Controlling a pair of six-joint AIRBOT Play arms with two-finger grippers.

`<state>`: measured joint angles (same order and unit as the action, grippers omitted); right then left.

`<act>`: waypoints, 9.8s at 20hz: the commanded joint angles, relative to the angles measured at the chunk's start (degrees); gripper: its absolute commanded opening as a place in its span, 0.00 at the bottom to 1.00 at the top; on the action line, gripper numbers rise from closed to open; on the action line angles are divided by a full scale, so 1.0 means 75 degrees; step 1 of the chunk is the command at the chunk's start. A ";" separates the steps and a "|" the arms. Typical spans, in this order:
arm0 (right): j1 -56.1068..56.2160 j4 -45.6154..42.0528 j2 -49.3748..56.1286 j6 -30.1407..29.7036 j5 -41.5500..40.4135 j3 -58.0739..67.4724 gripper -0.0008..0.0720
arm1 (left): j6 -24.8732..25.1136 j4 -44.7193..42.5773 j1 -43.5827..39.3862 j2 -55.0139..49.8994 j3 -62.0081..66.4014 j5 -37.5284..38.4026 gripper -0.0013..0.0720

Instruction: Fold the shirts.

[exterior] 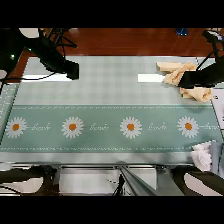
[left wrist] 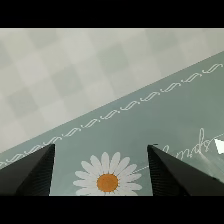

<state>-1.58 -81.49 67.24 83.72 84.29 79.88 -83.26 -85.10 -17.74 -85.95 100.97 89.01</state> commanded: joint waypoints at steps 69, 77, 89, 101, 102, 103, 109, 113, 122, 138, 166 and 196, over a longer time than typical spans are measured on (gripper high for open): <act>-0.1676 0.6234 -0.3410 -0.2136 -0.4497 0.0023 0.05 | -0.0478 0.2145 -0.0006 0.2159 0.1702 0.0697 0.76; -0.1288 0.6184 -0.4240 -0.0970 -0.1556 0.0012 0.05 | -0.0664 0.1970 -0.0003 0.4159 0.1696 0.0734 0.76; 0.3963 0.3518 -0.1428 -0.0615 -0.4013 -0.2428 0.05 | -0.0682 0.1973 -0.0003 0.4054 -0.1571 0.0653 0.74; 0.2320 0.0166 -0.0755 -0.0833 -0.3066 -0.2232 0.61 | -0.0160 0.2008 -0.0003 0.4051 -0.6164 -0.1804 0.74; 0.1649 -0.0268 -0.0921 -0.0831 -0.2827 -0.2232 0.61 | -0.0154 0.2104 -0.0003 0.4051 -0.6647 -0.2162 0.74; 0.0895 -0.0347 -0.1000 -0.0836 -0.2655 -0.2232 0.61 | -0.0128 0.2229 -0.0003 0.4030 -0.7041 -0.2448 0.74; -0.3008 0.2926 -0.0988 -0.1553 -0.2745 -0.3016 0.68 | 0.1192 0.3008 0.0755 0.3500 -0.8140 -0.3258 0.77; -0.3494 0.3395 -0.0988 -0.1853 -0.2696 -0.3719 0.68 | 0.3209 0.5225 0.1868 0.2783 -0.8151 -0.3442 0.76; -0.3474 0.3870 -0.0988 -0.2095 -0.1807 -0.4389 0.68 | 0.3809 0.6239 0.1775 0.0213 -0.8137 -0.3442 0.11; 0.0108 0.5925 0.0484 -0.1547 -0.4197 -0.7061 0.76 | 0.3847 0.6846 0.1807 0.1556 -0.8064 -0.3410 0.06; -0.3019 0.4934 -0.4441 -0.0554 -0.0982 0.1437 0.05 | 0.1309 0.7353 0.3937 0.6665 -0.0801 -0.1970 0.06; -0.0020 0.2667 0.2043 -0.0831 -0.1632 -0.0175 0.05 | 0.1798 0.5829 0.4619 0.0705 -0.3716 -0.0315 0.65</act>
<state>-1.83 -60.84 82.28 79.44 71.13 78.59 -64.47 -41.52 12.19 -81.19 71.20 78.72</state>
